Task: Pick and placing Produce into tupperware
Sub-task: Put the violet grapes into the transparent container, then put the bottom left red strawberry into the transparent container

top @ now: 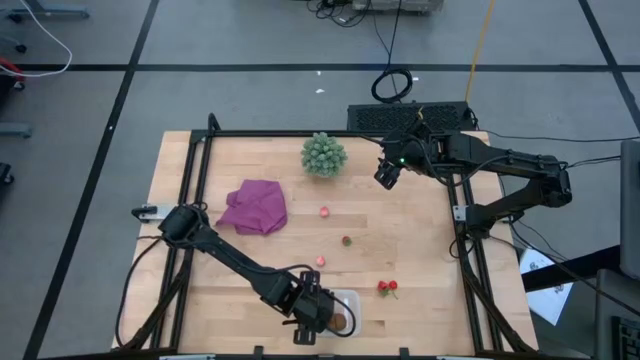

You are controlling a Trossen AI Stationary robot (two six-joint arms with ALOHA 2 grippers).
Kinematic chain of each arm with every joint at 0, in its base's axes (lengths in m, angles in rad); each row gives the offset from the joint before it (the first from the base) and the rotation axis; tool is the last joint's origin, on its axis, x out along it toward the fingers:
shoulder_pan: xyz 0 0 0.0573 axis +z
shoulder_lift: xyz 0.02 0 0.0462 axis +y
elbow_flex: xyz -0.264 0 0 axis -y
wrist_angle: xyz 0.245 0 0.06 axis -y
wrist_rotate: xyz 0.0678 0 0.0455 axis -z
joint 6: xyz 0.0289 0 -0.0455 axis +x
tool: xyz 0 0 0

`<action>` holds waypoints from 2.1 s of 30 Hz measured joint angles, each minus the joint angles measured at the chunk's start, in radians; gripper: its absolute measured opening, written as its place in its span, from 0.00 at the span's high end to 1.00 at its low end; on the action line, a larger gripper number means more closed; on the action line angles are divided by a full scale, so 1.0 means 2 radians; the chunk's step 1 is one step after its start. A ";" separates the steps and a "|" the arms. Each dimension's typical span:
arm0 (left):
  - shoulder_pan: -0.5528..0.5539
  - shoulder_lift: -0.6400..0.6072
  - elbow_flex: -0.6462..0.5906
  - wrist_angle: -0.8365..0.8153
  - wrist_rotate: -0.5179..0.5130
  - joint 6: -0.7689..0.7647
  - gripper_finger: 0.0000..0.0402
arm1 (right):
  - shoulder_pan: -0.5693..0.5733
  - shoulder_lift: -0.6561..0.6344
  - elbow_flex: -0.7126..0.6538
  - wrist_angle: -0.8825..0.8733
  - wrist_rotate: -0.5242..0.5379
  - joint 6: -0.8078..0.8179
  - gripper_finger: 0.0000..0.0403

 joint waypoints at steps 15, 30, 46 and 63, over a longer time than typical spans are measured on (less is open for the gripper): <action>-0.001 0.017 -0.001 0.019 0.012 -0.015 0.42 | 0.000 0.000 0.000 -0.001 -0.001 0.000 0.28; -0.002 0.018 -0.001 0.021 0.011 -0.031 0.42 | 0.000 0.000 0.000 -0.004 -0.001 0.000 0.28; 0.000 0.018 -0.001 0.019 0.011 -0.045 0.39 | 0.000 0.000 0.000 -0.004 -0.016 0.009 0.28; 0.001 0.018 -0.001 0.023 0.011 -0.016 0.31 | 0.000 0.000 0.000 -0.004 -0.016 0.008 0.28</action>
